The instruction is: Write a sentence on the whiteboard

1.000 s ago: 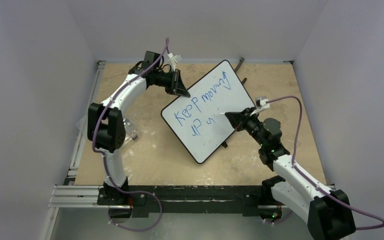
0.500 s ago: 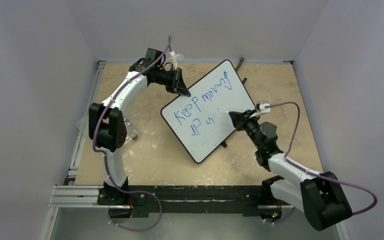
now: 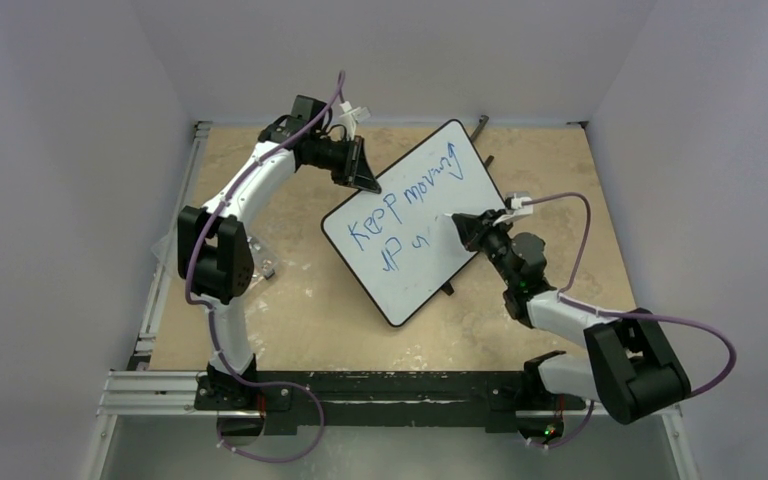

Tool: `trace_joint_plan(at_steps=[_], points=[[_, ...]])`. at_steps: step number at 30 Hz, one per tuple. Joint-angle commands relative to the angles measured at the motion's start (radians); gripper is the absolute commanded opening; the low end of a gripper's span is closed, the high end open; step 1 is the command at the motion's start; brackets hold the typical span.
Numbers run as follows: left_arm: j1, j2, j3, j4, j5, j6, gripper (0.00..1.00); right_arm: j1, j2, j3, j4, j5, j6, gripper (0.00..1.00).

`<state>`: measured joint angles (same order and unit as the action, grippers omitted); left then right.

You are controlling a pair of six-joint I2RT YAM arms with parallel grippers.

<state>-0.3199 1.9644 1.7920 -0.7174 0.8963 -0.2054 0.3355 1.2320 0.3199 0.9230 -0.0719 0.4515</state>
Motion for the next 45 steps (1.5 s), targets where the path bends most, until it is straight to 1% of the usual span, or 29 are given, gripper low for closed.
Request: trace_joint_plan(at_steps=[1,7,12,18,25,36,42,45], points=[[-0.016,-0.017,0.052,0.017,0.006,0.063,0.0,0.002,0.031,0.05,0.081,-0.019,-0.006,0.0],[-0.018,-0.02,0.05,0.018,0.001,0.064,0.0,0.002,0.104,0.075,0.1,-0.055,0.005,0.0],[-0.019,-0.018,0.05,0.019,0.0,0.064,0.0,0.003,0.131,0.082,0.104,-0.085,0.014,0.0],[-0.02,-0.019,0.05,0.024,-0.002,0.061,0.0,0.006,0.134,0.078,0.085,-0.129,0.021,0.0],[-0.022,-0.021,0.053,0.03,0.0,0.057,0.0,0.021,0.116,0.035,0.053,-0.163,0.028,0.0],[-0.022,-0.026,0.055,0.036,0.004,0.054,0.0,0.028,0.013,0.003,-0.086,-0.086,-0.011,0.0],[-0.025,-0.032,0.05,0.034,0.004,0.058,0.0,0.028,0.022,0.043,-0.146,0.003,-0.032,0.0],[-0.026,-0.032,0.049,0.029,0.006,0.061,0.0,0.028,0.032,0.072,-0.146,0.014,-0.036,0.0]])
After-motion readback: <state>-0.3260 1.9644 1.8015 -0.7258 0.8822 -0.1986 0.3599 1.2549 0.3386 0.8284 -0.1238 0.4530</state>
